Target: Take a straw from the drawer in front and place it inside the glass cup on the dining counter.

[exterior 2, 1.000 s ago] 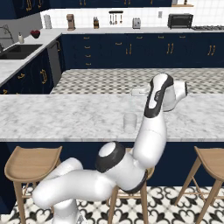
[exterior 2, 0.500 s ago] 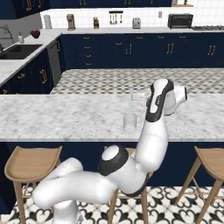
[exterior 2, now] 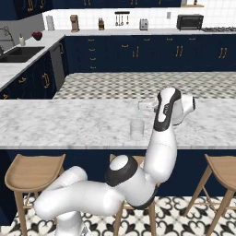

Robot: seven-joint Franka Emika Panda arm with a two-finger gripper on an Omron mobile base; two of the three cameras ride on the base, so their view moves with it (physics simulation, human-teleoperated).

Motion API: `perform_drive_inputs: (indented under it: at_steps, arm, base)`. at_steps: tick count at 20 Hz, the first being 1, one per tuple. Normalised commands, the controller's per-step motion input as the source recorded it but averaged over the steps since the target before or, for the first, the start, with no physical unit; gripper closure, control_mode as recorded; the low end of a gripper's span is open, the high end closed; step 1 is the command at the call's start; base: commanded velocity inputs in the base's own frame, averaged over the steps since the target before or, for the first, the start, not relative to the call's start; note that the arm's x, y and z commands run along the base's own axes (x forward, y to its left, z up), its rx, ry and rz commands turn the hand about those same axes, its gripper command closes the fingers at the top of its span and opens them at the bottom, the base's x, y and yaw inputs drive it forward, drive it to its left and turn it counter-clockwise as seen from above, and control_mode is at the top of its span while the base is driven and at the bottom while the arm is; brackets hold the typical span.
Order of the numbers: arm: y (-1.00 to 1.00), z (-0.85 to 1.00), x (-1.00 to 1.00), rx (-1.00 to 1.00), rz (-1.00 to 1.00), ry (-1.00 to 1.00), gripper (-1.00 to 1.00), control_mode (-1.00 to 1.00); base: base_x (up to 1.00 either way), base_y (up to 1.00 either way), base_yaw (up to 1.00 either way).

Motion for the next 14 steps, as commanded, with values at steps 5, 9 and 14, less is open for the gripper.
perform_drive_inputs:
  at_steps: [5, 9, 14]
  arm:
    - [0.00, -0.13, 0.29, 0.00, 0.00, 0.00, 1.00, -1.00]
    - [-0.04, -0.20, 0.20, 0.00, 0.00, 0.00, 1.00, -1.00]
    - [-0.02, -0.22, 0.19, 0.00, 0.00, 0.00, 1.00, -1.00]
  base:
    - [0.00, 0.00, 0.00]
    - [0.00, 0.00, 0.00]
    - [0.00, 0.00, 0.00]
